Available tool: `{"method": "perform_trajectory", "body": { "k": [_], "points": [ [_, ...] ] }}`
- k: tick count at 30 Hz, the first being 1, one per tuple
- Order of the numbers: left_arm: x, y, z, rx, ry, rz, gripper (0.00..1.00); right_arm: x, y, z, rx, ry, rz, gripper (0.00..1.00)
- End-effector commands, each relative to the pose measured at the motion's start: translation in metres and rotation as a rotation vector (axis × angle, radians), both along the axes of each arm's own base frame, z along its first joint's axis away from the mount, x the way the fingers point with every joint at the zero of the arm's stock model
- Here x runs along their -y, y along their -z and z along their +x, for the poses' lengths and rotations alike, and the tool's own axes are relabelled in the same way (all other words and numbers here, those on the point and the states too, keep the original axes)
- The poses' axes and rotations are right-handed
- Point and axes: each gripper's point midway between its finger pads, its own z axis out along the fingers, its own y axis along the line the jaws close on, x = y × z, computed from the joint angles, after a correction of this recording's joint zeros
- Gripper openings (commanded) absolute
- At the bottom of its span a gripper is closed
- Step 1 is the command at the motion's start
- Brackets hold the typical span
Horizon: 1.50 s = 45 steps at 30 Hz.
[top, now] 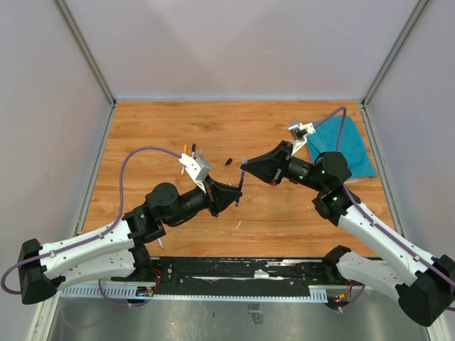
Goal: Insert the pens into the pen caps
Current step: Insert the pen cap onto the pen.
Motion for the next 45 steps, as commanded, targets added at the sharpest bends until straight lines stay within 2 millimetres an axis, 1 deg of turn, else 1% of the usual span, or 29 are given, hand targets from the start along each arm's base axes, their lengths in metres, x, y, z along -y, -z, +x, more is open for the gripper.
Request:
{"method": "perform_trajectory", "body": {
  "k": [1, 14, 25, 29, 32, 34, 40, 43, 45],
  "points": [
    [-0.001, -0.017, -0.001, 0.032, -0.004, -0.054, 0.0, -0.005, 0.007, -0.007, 0.035, -0.032, -0.017, 0.01],
    [-0.007, -0.02, 0.001, 0.029, -0.033, -0.083, 0.0, -0.012, 0.029, -0.008, 0.034, -0.044, -0.057, 0.01],
    [-0.013, -0.021, 0.002, 0.028, -0.054, -0.091, 0.0, -0.011, 0.03, -0.007, 0.039, -0.029, -0.067, 0.02],
    [-0.013, -0.021, 0.002, 0.026, -0.059, -0.093, 0.01, -0.013, 0.031, -0.009, 0.038, -0.04, -0.064, 0.08],
    [-0.014, -0.024, 0.003, 0.03, -0.06, -0.102, 0.0, -0.016, 0.036, -0.011, 0.03, -0.047, -0.063, 0.17],
    [-0.014, -0.026, 0.003, 0.033, -0.06, -0.105, 0.0, -0.019, 0.037, -0.013, 0.025, -0.055, -0.049, 0.21],
    [-0.014, -0.028, 0.003, 0.035, -0.061, -0.104, 0.01, -0.031, 0.046, -0.023, 0.014, -0.108, -0.046, 0.23],
    [-0.015, -0.028, 0.003, 0.035, -0.064, -0.099, 0.01, -0.03, 0.047, -0.025, 0.016, -0.101, -0.048, 0.25],
    [-0.015, -0.026, 0.003, 0.033, -0.065, -0.096, 0.01, -0.026, 0.044, -0.025, 0.028, -0.087, -0.048, 0.3]
  ]
}}
